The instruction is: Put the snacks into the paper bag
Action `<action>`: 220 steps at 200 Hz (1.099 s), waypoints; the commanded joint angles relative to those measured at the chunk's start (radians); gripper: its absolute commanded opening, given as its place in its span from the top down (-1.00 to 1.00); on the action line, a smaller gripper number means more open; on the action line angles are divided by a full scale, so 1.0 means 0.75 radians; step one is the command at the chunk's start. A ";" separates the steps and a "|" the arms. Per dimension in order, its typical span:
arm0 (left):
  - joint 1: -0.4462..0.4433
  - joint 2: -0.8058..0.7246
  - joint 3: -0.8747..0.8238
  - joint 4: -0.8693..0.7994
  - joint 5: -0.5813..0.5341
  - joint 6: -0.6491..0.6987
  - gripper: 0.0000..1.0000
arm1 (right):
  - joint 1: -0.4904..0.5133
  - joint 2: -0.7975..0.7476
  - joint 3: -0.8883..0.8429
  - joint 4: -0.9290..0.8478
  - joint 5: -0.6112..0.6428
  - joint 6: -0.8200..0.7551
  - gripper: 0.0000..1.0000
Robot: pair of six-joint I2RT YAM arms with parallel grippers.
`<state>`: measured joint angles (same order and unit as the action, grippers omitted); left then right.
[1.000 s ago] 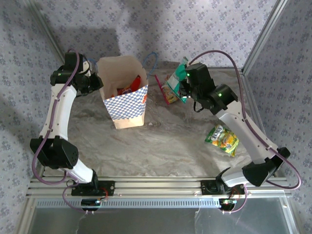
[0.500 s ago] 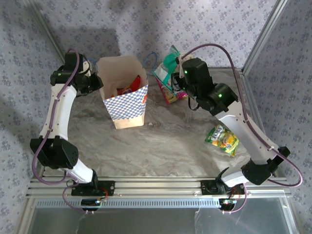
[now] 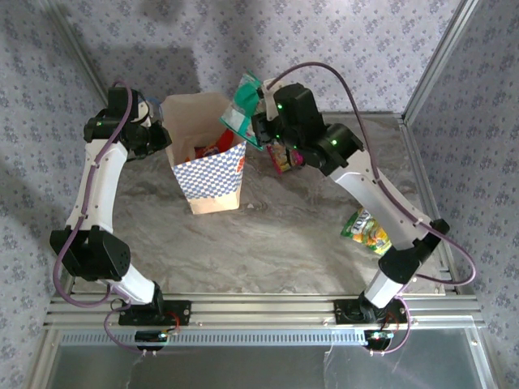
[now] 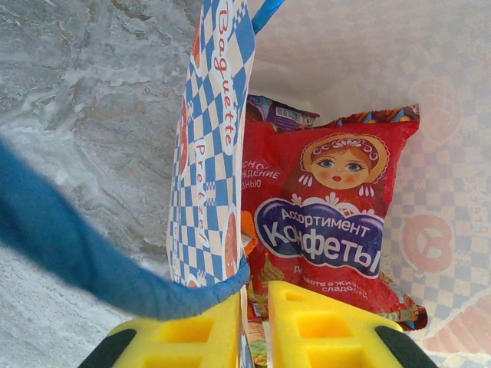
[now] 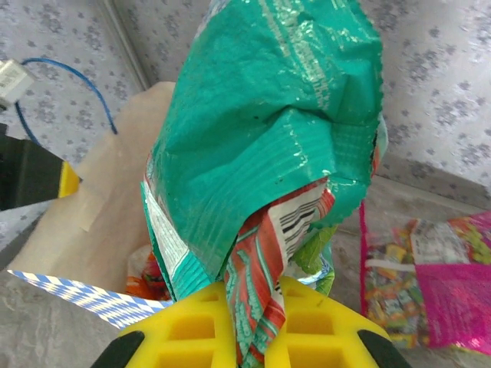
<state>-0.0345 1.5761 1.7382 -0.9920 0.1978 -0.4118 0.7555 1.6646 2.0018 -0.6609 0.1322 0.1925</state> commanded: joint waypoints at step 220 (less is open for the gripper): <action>0.042 -0.009 -0.012 0.008 0.083 0.001 0.78 | -0.005 0.603 0.685 -0.042 -0.418 0.027 1.00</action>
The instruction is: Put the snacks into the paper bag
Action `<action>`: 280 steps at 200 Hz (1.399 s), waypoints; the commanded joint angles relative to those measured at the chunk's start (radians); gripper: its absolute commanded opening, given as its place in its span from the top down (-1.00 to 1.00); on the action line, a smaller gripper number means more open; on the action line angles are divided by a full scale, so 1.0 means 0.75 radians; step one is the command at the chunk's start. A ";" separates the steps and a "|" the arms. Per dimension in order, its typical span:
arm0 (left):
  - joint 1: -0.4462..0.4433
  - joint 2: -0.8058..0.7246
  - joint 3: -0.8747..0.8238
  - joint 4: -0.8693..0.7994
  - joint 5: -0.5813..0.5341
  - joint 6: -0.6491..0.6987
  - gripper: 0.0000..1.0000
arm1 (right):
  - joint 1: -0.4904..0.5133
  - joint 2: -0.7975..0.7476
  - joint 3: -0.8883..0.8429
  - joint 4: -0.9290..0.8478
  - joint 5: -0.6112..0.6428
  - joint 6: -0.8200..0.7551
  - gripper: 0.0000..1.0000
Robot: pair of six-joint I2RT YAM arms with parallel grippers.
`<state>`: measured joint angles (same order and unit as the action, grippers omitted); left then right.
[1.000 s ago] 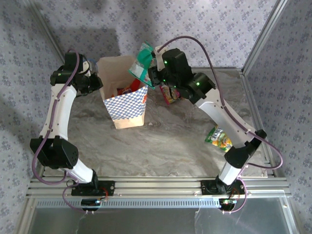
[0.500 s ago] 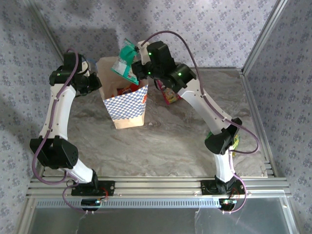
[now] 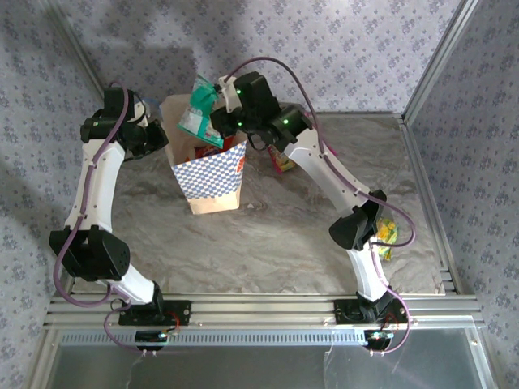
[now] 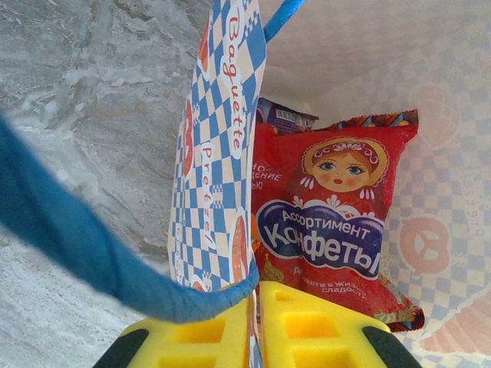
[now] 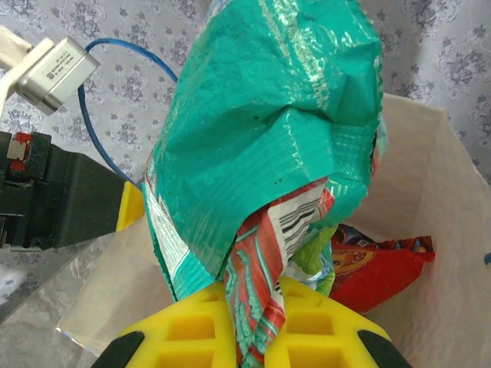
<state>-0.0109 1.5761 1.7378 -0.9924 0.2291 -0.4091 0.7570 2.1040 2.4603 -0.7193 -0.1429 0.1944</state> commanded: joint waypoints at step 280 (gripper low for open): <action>0.017 -0.009 -0.039 0.031 0.059 -0.010 0.80 | 0.036 0.154 0.176 -0.258 -0.231 -0.069 1.00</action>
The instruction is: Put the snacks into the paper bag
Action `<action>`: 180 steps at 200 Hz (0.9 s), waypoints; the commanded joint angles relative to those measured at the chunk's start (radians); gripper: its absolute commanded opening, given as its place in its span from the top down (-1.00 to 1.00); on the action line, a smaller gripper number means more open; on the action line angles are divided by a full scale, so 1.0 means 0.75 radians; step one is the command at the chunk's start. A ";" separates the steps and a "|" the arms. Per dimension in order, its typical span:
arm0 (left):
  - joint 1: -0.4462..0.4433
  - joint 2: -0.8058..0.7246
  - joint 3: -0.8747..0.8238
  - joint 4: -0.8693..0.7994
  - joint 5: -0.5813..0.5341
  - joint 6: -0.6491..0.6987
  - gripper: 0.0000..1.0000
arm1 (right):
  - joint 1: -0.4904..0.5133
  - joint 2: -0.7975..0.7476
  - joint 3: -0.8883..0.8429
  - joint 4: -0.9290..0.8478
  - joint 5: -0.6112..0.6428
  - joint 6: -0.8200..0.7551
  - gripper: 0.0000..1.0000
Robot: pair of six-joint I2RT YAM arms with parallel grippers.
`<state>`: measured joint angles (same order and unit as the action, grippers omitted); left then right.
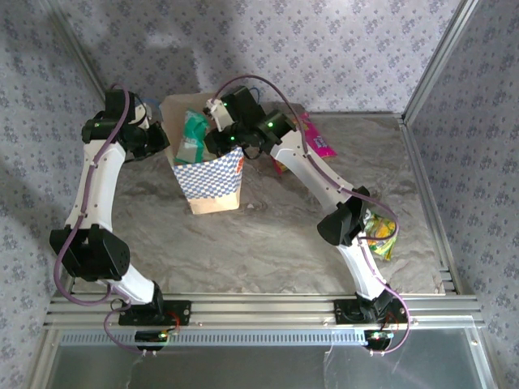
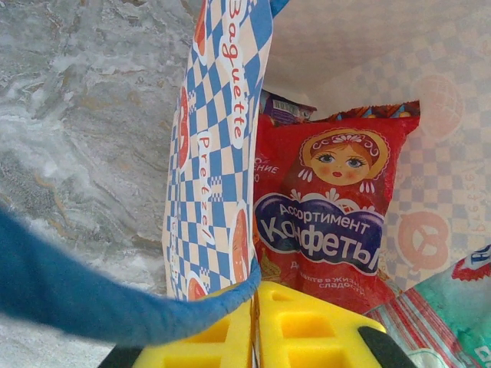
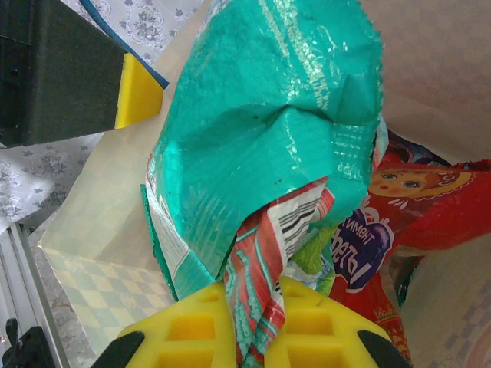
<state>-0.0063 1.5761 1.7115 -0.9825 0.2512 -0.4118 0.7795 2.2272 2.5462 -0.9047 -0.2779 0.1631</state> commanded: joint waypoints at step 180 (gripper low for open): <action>0.012 0.000 -0.004 0.020 0.039 -0.005 0.81 | 0.003 0.041 0.066 -0.066 -0.118 -0.013 0.87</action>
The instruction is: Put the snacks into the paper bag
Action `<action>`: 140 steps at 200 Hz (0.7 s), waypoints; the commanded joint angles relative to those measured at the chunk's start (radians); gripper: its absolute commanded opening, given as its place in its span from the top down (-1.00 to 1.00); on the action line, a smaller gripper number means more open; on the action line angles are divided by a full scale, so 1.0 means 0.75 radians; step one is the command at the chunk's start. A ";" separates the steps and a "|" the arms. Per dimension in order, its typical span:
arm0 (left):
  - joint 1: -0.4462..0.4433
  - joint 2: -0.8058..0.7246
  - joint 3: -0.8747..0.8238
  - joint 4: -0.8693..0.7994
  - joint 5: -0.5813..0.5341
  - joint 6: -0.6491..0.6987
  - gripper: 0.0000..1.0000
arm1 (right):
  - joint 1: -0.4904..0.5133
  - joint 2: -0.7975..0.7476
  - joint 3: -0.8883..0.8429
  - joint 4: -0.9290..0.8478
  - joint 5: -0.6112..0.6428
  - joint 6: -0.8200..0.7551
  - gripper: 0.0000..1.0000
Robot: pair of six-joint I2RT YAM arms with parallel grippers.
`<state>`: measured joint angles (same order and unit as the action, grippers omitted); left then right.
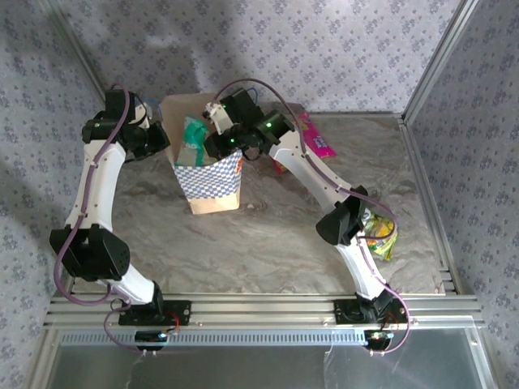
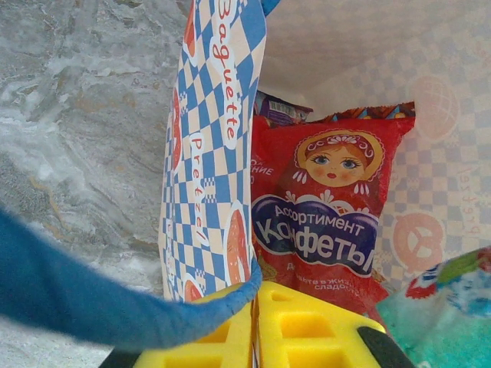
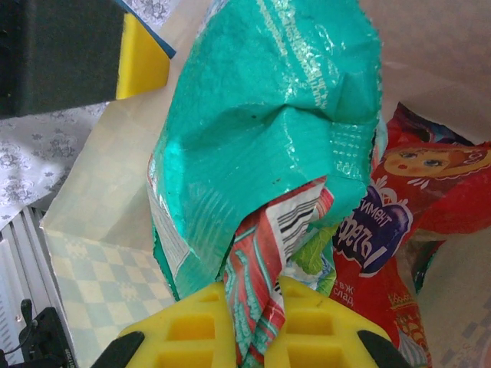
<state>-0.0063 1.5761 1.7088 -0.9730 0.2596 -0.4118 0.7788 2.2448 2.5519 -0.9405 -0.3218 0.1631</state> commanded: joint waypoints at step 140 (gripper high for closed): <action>0.012 0.003 -0.004 0.011 0.029 -0.007 0.81 | 0.001 -0.010 0.064 -0.064 0.005 -0.011 0.32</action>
<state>-0.0063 1.5764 1.7069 -0.9707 0.2630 -0.4118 0.7788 2.2501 2.5713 -0.9554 -0.3305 0.1627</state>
